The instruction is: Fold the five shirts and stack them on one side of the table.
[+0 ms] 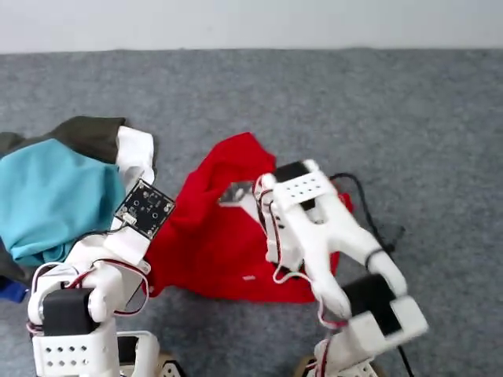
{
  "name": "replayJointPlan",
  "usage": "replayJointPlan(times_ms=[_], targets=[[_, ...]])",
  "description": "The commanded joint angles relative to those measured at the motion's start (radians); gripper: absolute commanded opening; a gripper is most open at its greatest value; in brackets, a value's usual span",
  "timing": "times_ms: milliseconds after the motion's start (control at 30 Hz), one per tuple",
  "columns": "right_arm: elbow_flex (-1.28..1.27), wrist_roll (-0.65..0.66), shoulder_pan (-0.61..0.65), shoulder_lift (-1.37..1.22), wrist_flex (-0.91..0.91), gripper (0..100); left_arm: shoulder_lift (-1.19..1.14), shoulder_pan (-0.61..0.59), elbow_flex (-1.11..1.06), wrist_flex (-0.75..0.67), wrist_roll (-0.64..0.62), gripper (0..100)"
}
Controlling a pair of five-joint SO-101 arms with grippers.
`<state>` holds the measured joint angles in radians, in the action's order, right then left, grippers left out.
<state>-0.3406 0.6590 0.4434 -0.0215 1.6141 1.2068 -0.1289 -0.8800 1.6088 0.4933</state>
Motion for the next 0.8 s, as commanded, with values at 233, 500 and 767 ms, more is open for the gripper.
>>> replayJointPlan(times_ms=[233, 500, 767], targets=[[0.324, 0.014, -0.171, 0.43, 0.18, 0.9, 0.011, -0.005, 0.193, -0.135, -0.166, 2], [0.542, 0.014, -0.242, 0.585, 0.177, 0.9, 0.005, -0.003, 0.404, -0.384, -0.207, 2], [0.844, 0.015, -0.392, 0.615, 0.105, 0.9, 0.002, 0.002, 0.553, -0.697, -0.172, 2]])
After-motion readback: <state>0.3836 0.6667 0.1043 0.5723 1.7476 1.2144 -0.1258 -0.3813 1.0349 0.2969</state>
